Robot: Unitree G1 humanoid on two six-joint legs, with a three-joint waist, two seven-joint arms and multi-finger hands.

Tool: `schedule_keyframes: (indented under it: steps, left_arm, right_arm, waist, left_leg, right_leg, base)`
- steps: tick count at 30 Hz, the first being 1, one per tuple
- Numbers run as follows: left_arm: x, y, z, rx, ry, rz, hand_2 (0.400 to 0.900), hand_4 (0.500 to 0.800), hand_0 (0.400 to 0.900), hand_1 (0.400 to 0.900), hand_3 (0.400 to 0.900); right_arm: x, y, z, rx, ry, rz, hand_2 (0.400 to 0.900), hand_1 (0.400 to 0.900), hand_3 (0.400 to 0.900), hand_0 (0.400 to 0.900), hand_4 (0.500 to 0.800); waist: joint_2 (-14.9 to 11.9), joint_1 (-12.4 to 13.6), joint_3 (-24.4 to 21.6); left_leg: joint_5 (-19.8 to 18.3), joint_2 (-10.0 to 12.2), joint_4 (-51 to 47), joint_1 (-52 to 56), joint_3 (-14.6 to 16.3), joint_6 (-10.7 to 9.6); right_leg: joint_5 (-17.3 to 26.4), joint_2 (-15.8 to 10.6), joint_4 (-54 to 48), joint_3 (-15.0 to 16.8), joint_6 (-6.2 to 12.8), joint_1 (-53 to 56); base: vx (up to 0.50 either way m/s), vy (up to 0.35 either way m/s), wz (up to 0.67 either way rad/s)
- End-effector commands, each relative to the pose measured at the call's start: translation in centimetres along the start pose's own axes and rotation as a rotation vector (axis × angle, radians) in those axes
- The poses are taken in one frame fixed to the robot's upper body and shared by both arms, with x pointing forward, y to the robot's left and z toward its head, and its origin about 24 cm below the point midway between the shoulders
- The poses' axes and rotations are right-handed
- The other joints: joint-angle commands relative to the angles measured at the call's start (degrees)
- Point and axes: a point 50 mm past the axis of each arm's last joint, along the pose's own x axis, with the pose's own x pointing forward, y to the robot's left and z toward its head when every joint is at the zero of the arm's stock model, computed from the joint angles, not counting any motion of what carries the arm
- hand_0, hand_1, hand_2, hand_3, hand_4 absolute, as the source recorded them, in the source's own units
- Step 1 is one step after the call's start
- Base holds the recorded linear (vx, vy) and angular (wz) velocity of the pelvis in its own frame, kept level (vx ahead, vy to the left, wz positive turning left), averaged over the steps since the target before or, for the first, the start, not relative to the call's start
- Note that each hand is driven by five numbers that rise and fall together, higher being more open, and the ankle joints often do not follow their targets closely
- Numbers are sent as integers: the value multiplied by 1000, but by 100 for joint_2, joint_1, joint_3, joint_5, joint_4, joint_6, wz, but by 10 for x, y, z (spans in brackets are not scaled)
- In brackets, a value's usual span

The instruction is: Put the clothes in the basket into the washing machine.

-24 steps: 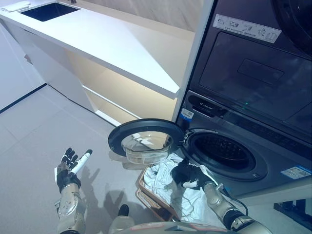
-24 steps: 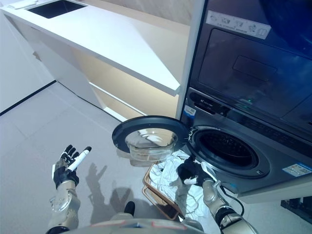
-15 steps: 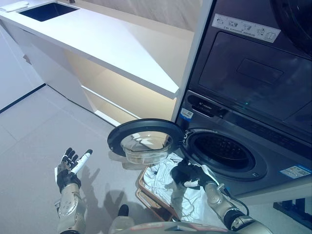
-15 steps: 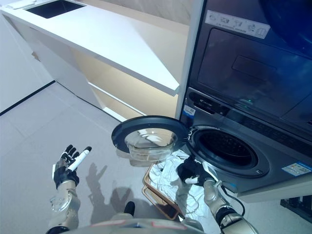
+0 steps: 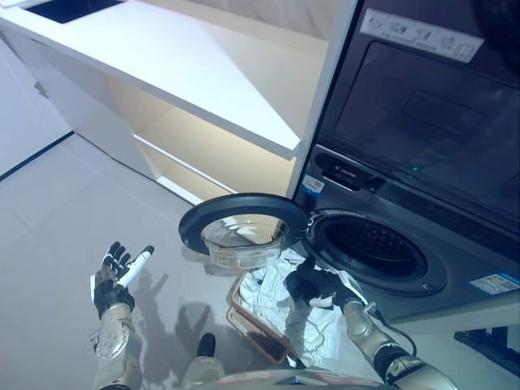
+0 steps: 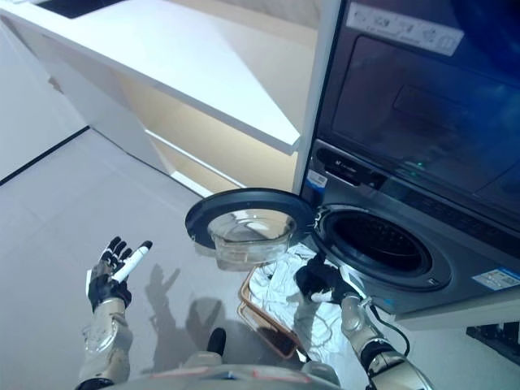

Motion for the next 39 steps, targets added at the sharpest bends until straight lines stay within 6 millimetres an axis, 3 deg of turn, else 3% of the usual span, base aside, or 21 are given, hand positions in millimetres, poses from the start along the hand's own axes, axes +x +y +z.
schedule_keyframes:
  steps: [1,8,14,23,27,28,31,33,39]
  left_arm:
    - [15,-18,66,-60,-308,-92,900,800,900,900,900]
    - [11,-31,91,-101,-413,-162,900,800,900,900,900]
    - [9,-35,100,-140,-446,-186,900,800,900,900,900]
    - [3,-54,125,-194,-540,-273,900,800,900,900,900]
    - [3,-55,132,-211,-559,-272,900,800,900,900,900]
    - [3,-57,137,-219,-578,-275,900,800,900,900,900]
    - [1,-57,143,-232,-605,-276,900,800,900,900,900]
    - [-2,-60,147,-232,-627,-293,900,800,900,900,900]
    - [-11,-65,163,-237,-702,-328,900,800,900,900,900]
  right_arm:
    - [21,-56,46,18,-123,-199,900,900,900,900,800]
    - [29,-95,67,-14,-146,-304,900,900,900,900,800]
    - [30,-139,93,-52,-204,-431,900,900,900,900,800]
    - [19,-212,125,-93,-262,-637,900,900,900,900,800]
    - [13,-236,137,-120,-266,-696,900,900,900,900,800]
    - [8,-250,138,-145,-256,-740,900,900,900,900,800]
    - [4,-263,139,-183,-246,-776,900,900,900,900,800]
    - [-5,-285,139,-241,-220,-841,900,900,900,900,800]
    - [-21,-315,136,-311,-187,-942,900,900,900,900,800]
  waist:
    - [123,64,462]
    - [308,97,980]
    - [465,119,1455]
    - [574,89,1979]
    - [602,94,2122]
    - [649,100,2221]
    - [682,97,2248]
    - [745,101,2248]
    - [811,129,2248]
  left_leg:
    - [62,-321,122,-567,-118,538]
    - [57,-400,519,-1189,-72,567]
    - [61,-446,951,-1908,-19,580]
    - [21,-616,1438,-2895,13,617]
    - [-13,-655,1555,-3161,19,623]
    - [6,-685,1602,-3340,3,626]
    - [18,-708,1655,-3591,7,629]
    - [23,-740,1793,-4060,-3,641]
    - [28,-816,2006,-4840,-29,639]
  right_leg:
    - [-310,-126,782,137,50,-358]
    - [-271,-217,1046,294,-2,-942]
    - [-240,-236,1386,456,-80,-1698]
    - [-195,-236,1781,642,-135,-2745]
    - [-244,-213,1981,692,-162,-3062]
    - [-259,-212,2107,734,-174,-3284]
    - [-270,-200,2231,744,-187,-3582]
    - [-283,-200,2461,770,-205,-4108]
    - [-313,-223,2808,811,-197,-4937]
  base:
    - [-85,36,-3]
    - [-98,34,-2]
    - [-128,30,-8]
    - [-92,26,-3]
    - [-63,4,-2]
    - [-115,2,-1]
    - [-72,-5,4]
    - [-77,6,3]
    - [-50,1,3]
